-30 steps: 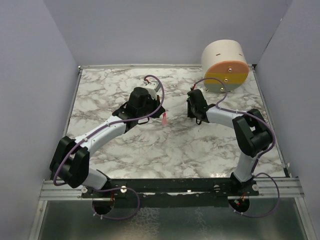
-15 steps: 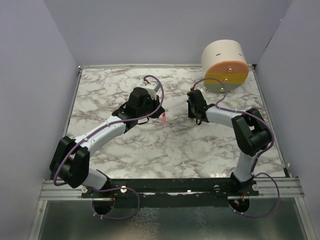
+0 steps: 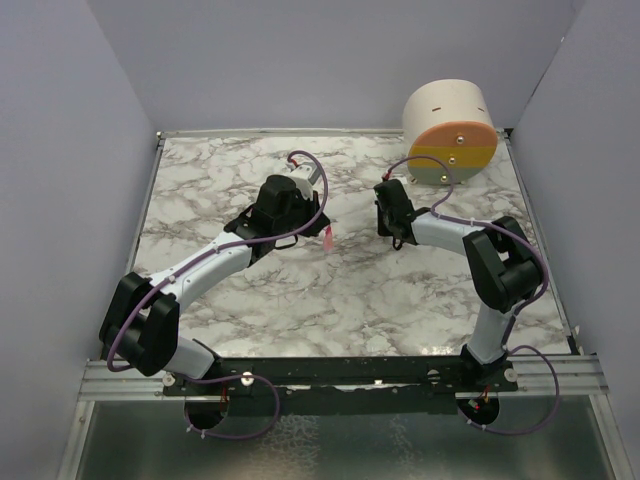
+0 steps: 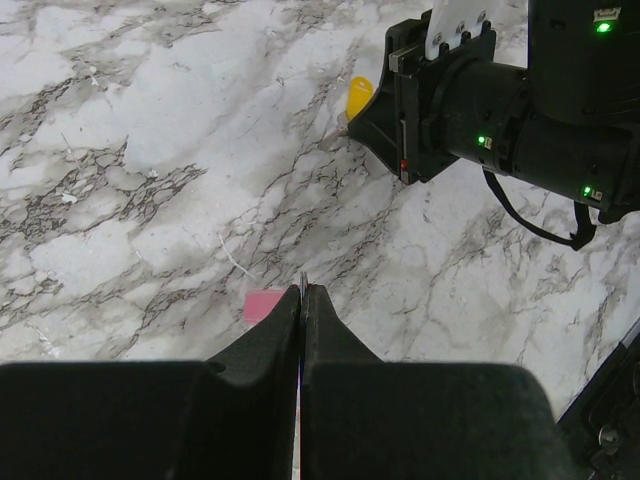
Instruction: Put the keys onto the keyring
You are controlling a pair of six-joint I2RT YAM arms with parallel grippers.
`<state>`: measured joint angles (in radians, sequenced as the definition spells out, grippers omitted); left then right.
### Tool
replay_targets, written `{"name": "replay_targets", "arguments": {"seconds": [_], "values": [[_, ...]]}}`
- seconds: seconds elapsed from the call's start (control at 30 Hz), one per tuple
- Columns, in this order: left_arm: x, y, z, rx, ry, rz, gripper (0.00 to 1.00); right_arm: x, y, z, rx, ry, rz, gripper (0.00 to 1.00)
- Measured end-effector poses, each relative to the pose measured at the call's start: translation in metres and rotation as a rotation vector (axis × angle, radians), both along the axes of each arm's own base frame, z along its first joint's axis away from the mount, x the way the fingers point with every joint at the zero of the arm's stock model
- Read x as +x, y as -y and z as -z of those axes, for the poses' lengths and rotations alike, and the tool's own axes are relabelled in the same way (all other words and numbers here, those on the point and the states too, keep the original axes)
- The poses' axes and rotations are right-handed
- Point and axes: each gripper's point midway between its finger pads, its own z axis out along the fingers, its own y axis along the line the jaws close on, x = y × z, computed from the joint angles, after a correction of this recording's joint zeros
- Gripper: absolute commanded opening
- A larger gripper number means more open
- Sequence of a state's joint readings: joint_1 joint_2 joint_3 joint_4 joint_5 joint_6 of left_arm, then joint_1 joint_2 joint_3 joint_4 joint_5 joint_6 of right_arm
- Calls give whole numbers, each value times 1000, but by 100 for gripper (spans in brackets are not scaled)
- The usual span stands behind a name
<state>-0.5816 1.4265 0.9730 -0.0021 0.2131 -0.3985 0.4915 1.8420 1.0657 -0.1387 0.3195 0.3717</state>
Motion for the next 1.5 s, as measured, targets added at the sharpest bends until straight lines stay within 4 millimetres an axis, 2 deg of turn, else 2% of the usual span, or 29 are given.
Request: {"name": "replay_targets", "arguments": {"seconds": [0.23, 0.5, 0.73, 1.03, 1.17, 1.5], "values": [[0, 0, -1, -2, 2, 1, 0, 2, 3, -8, -12, 22, 5, 1], [1, 1, -3, -9, 11, 3, 0, -6, -3, -61, 48, 150, -79, 1], [2, 1, -2, -5, 22, 6, 0, -28, -29, -96, 171, 273, -299, 1], [1, -4, -15, -5, 77, 0, 0, -65, -80, -111, 382, 317, -623, 1], [1, -5, -14, -3, 78, -4, 0, -80, -98, -121, 480, 323, -727, 1], [-6, -9, 4, 10, 39, -8, 0, -106, -119, -142, 663, 327, -839, 1]]}}
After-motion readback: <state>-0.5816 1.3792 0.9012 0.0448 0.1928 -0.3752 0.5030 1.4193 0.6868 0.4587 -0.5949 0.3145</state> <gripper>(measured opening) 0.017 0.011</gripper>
